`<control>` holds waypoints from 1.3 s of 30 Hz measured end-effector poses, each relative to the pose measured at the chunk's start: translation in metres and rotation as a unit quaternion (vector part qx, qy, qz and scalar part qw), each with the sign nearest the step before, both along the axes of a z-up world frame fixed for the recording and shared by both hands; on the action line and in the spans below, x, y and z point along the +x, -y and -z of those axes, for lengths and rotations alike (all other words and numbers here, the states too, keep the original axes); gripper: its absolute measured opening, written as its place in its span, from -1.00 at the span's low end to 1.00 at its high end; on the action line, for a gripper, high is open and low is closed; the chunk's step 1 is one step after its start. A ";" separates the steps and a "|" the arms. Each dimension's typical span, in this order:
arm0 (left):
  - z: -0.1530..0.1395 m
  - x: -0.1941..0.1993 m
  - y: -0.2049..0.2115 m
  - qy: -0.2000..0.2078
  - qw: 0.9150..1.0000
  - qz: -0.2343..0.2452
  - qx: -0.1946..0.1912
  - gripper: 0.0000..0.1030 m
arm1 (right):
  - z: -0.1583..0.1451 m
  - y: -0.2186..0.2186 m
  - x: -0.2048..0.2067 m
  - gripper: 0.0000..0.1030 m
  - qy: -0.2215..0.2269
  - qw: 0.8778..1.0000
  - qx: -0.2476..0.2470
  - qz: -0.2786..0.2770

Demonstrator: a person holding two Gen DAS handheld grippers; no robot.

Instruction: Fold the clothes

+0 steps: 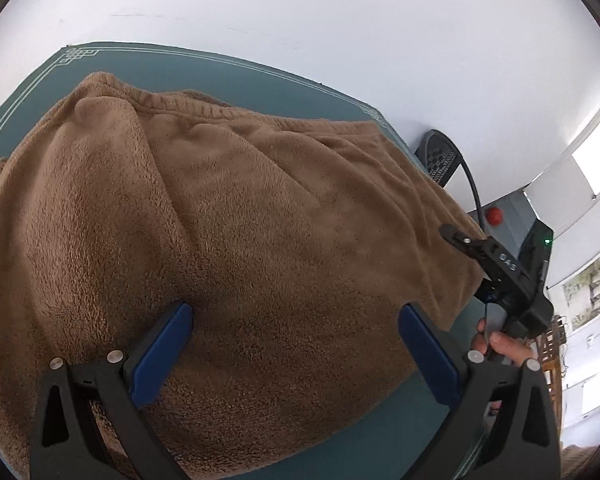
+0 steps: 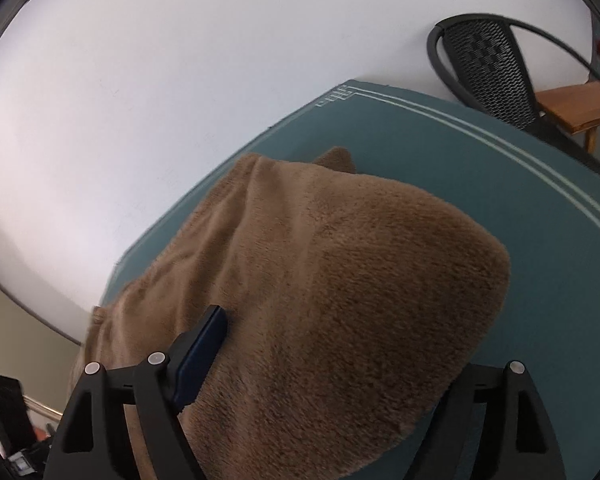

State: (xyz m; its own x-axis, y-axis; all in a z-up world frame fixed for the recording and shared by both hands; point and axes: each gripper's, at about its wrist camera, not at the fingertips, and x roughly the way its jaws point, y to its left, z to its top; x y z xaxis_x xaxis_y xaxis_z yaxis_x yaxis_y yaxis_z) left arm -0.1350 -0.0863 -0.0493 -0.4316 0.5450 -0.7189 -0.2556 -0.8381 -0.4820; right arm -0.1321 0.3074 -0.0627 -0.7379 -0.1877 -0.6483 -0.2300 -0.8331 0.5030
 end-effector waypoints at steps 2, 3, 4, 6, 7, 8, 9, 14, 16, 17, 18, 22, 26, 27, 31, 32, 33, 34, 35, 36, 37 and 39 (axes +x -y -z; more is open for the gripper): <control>-0.002 0.001 0.001 0.002 1.000 -0.003 0.002 1.00 | -0.001 0.002 0.002 -0.10 -0.007 1.000 -0.011 -0.011; -0.003 0.002 0.003 0.003 1.000 -0.006 0.005 1.00 | -0.005 0.003 0.001 -0.15 -0.015 1.000 -0.009 -0.017; -0.005 0.003 0.006 0.006 1.000 -0.009 0.011 1.00 | -0.010 0.005 -0.001 -0.20 -0.025 0.999 -0.004 -0.023; -0.006 0.006 0.019 0.013 0.999 -0.018 0.030 1.00 | -0.028 0.013 0.000 -0.23 -0.050 0.998 0.013 -0.038; -0.006 0.006 0.025 0.016 0.999 -0.024 0.040 1.00 | -0.037 0.018 0.000 -0.24 -0.061 0.997 0.021 -0.045; -0.007 0.005 0.032 0.019 0.998 -0.033 0.049 1.00 | -0.045 0.024 0.000 -0.24 -0.072 0.996 0.030 -0.052; -0.008 0.007 0.040 0.019 0.997 -0.044 0.054 1.00 | -0.054 0.030 0.000 -0.24 -0.083 0.994 0.038 -0.059; -0.016 0.024 0.076 0.014 0.994 -0.089 0.054 1.00 | -0.091 0.067 -0.003 -0.26 -0.131 0.984 0.063 -0.098; -0.015 0.032 0.091 0.017 0.993 -0.108 0.052 1.00 | -0.100 0.082 -0.005 -0.28 -0.143 0.981 0.070 -0.112; -0.014 0.036 0.100 0.019 0.991 -0.117 0.058 1.00 | -0.105 0.092 -0.006 -0.29 -0.149 0.979 0.073 -0.120; -0.013 0.040 0.108 0.022 0.990 -0.124 0.066 1.00 | -0.110 0.101 -0.007 -0.30 -0.156 0.976 0.077 -0.128; -0.010 0.052 0.131 0.027 0.984 -0.141 0.102 1.00 | -0.124 0.137 -0.008 -0.31 -0.178 0.967 0.088 -0.160; -0.012 0.064 0.147 0.029 0.980 -0.175 0.088 1.00 | -0.136 0.179 -0.007 -0.32 -0.201 0.953 0.105 -0.202; -0.011 0.067 0.152 0.031 0.979 -0.185 0.085 1.00 | -0.138 0.190 -0.006 -0.33 -0.207 0.948 0.110 -0.213; -0.005 0.078 0.173 0.042 0.972 -0.211 0.097 1.00 | -0.133 0.239 0.000 -0.36 -0.214 0.931 0.119 -0.269; -0.003 0.081 0.178 0.046 0.970 -0.218 0.100 1.00 | -0.129 0.253 0.001 -0.36 -0.213 0.927 0.122 -0.285; -0.001 0.083 0.183 0.049 0.968 -0.225 0.103 1.00 | -0.125 0.263 0.002 -0.36 -0.212 0.923 0.127 -0.296; 0.001 0.086 0.187 0.052 0.966 -0.231 0.107 1.00 | -0.119 0.275 0.004 -0.36 -0.209 0.918 0.134 -0.310; 0.003 0.089 0.192 0.054 0.964 -0.235 0.112 1.00 | -0.112 0.287 0.006 -0.36 -0.205 0.913 0.142 -0.324; 0.005 0.092 0.196 0.057 0.962 -0.238 0.118 1.00 | -0.106 0.299 0.009 -0.36 -0.201 0.907 0.150 -0.338; 0.006 0.093 0.199 0.059 0.961 -0.240 0.123 1.00 | -0.096 0.312 0.012 -0.36 -0.197 0.898 0.170 -0.354; 0.009 0.097 0.204 0.062 0.958 -0.247 0.130 1.00 | -0.077 0.332 0.015 -0.36 -0.188 0.878 0.220 -0.381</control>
State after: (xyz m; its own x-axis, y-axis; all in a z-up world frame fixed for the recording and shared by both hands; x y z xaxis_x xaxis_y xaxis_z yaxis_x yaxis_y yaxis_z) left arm -0.0379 -0.2905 -0.0584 -0.6032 0.4635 -0.6491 0.2146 -0.6895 -0.6918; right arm -0.1174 -0.0246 0.0143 -0.6841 -0.5119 -0.5196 0.5914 -0.8062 0.0155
